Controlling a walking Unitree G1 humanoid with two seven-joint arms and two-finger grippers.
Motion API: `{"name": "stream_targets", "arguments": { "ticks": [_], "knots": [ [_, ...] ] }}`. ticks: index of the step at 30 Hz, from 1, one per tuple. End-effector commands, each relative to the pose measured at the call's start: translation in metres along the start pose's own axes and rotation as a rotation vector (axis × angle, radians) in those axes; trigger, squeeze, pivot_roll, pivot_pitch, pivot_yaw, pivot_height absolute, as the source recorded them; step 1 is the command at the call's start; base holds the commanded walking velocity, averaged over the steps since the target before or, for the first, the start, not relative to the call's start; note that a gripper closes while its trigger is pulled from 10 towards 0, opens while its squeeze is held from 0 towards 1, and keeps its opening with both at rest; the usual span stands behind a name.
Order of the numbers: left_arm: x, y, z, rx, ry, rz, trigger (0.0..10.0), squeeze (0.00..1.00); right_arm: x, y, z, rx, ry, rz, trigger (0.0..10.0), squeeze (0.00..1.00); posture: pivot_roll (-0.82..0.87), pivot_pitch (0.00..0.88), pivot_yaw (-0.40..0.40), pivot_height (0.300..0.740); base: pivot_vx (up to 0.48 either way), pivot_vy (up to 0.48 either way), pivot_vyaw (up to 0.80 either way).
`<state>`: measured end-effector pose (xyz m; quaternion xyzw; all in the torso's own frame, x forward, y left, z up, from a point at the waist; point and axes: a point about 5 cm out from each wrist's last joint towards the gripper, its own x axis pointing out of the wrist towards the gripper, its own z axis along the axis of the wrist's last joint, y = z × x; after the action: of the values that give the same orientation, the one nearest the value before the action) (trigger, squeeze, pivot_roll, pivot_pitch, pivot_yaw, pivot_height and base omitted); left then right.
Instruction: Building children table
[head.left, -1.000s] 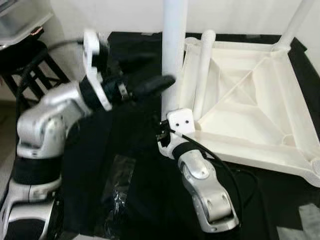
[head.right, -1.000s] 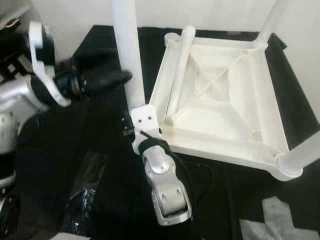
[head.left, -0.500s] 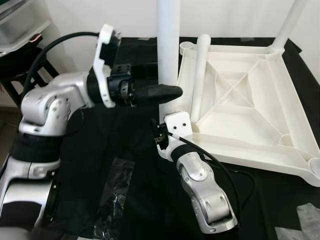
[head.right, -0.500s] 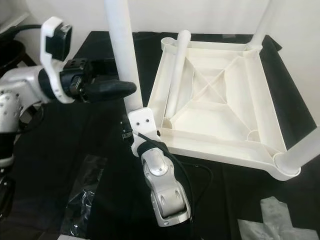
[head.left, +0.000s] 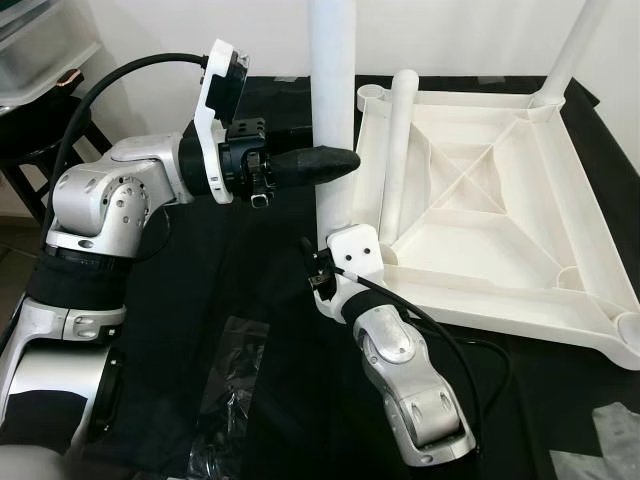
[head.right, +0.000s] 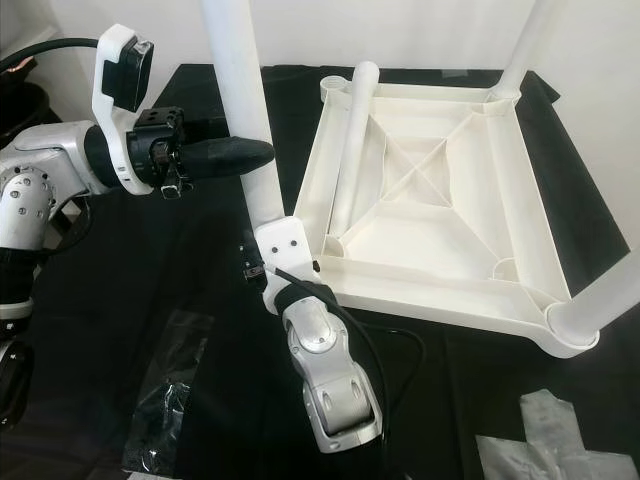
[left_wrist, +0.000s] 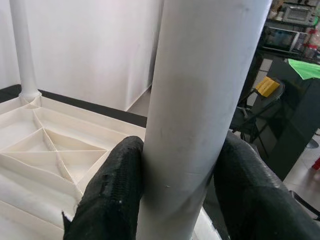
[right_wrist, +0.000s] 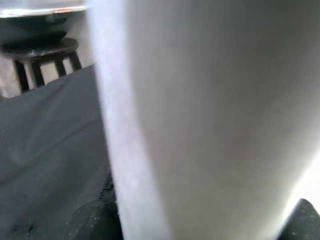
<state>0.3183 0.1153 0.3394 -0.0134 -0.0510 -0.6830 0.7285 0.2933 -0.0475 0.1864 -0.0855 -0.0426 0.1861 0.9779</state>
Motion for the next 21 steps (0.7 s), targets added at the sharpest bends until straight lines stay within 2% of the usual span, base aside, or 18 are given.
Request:
{"name": "stream_targets", "arguments": {
  "ticks": [1, 3, 4, 5, 7, 8, 9, 10, 11, 12, 13, 14, 15, 16, 17, 19, 21],
  "knots": [
    [0.012, -0.012, 0.002, 0.009, 0.002, -0.156, 0.0, 0.0, 0.007, -0.004, -0.004, 0.001, 0.025, 0.066, 10.0, 1.0, 0.03, 0.138, 0.032, 0.74, 0.0, 0.0, 0.0],
    [0.011, -0.012, 0.002, 0.009, 0.004, -0.158, 0.0, 0.0, 0.009, -0.008, 0.001, 0.012, -0.001, 0.087, 10.0, 1.0, 0.03, 0.137, 0.032, 0.74, 0.0, 0.0, 0.0],
    [0.011, -0.015, -0.001, 0.007, 0.003, -0.167, 0.0, 0.0, 0.011, -0.016, 0.015, 0.014, -0.085, 0.19, 10.0, 1.0, 0.02, 0.132, 0.033, 0.74, 0.0, 0.0, 0.0],
    [0.011, -0.015, -0.001, 0.007, 0.003, -0.167, 0.0, 0.0, 0.011, -0.016, 0.015, 0.014, -0.085, 0.19, 10.0, 1.0, 0.02, 0.132, 0.033, 0.74, 0.0, 0.0, 0.0],
    [0.011, -0.018, -0.004, 0.008, 0.009, -0.174, 0.0, 0.0, 0.013, -0.027, 0.028, 0.002, -0.153, 0.296, 10.0, 1.0, 0.02, 0.13, 0.035, 0.74, 0.0, 0.0, 0.0],
    [0.011, -0.018, -0.004, 0.008, 0.009, -0.174, 0.0, 0.0, 0.013, -0.027, 0.028, 0.002, -0.153, 0.296, 10.0, 1.0, 0.02, 0.13, 0.035, 0.74, 0.0, 0.0, 0.0],
    [0.011, -0.019, -0.005, 0.007, 0.01, -0.176, 0.0, 0.0, 0.012, -0.034, 0.034, -0.01, -0.172, 0.379, 10.0, 1.0, 0.02, 0.124, 0.036, 0.74, 0.0, 0.0, 0.0],
    [0.011, -0.019, -0.005, 0.007, 0.01, -0.176, 0.0, 0.0, 0.012, -0.034, 0.034, -0.01, -0.172, 0.379, 10.0, 1.0, 0.02, 0.124, 0.036, 0.74, 0.0, 0.0, 0.0],
    [0.011, -0.02, -0.007, 0.006, 0.011, -0.18, 0.0, 0.0, 0.011, -0.042, 0.041, -0.036, -0.184, 0.477, 10.0, 1.0, 0.02, 0.122, 0.037, 0.74, 0.0, 0.0, 0.0],
    [0.011, -0.02, -0.007, 0.006, 0.011, -0.18, 0.0, 0.0, 0.011, -0.042, 0.041, -0.036, -0.184, 0.477, 10.0, 1.0, 0.02, 0.122, 0.037, 0.74, 0.0, 0.0, 0.0],
    [0.01, -0.021, -0.008, 0.004, 0.012, -0.182, 0.0, 0.0, 0.008, -0.05, 0.045, -0.078, -0.179, 0.589, 10.0, 1.0, 0.03, 0.121, 0.039, 0.74, 0.0, 0.0, 0.0],
    [0.01, -0.021, -0.008, 0.004, 0.012, -0.182, 0.0, 0.0, 0.008, -0.05, 0.045, -0.078, -0.179, 0.589, 10.0, 1.0, 0.03, 0.121, 0.039, 0.74, 0.0, 0.0, 0.0],
    [0.01, -0.022, -0.009, 0.002, 0.013, -0.184, 0.0, 0.0, 0.005, -0.057, 0.046, -0.139, -0.152, 0.706, 10.0, 1.0, 0.04, 0.117, 0.045, 0.74, 0.0, 0.0, 0.0],
    [0.01, -0.023, -0.01, 0.003, 0.017, -0.185, 0.0, 0.0, 0.005, -0.065, 0.044, -0.176, -0.113, 0.779, 10.0, 0.0, 0.04, 0.117, 0.046, 0.74, 0.0, 0.0, 0.0],
    [0.01, -0.023, -0.011, 0.003, 0.019, -0.186, 0.0, 0.0, 0.005, -0.07, 0.043, -0.195, -0.086, 0.817, 10.0, 0.0, 0.05, 0.116, 0.046, 0.74, 0.0, 0.0, 0.0],
    [0.01, -0.023, -0.011, 0.003, 0.019, -0.186, 0.0, 0.0, 0.005, -0.07, 0.043, -0.195, -0.086, 0.817, 10.0, 0.0, 0.05, 0.116, 0.046, 0.74, 0.0, 0.0, 0.0],
    [0.01, -0.024, -0.012, 0.005, 0.027, -0.187, 0.0, 0.0, 0.01, -0.077, 0.042, -0.168, -0.069, 0.861, 10.0, 0.0, 0.06, 0.11, 0.045, 0.74, 0.0, 0.0, 0.0]
  ]
}}
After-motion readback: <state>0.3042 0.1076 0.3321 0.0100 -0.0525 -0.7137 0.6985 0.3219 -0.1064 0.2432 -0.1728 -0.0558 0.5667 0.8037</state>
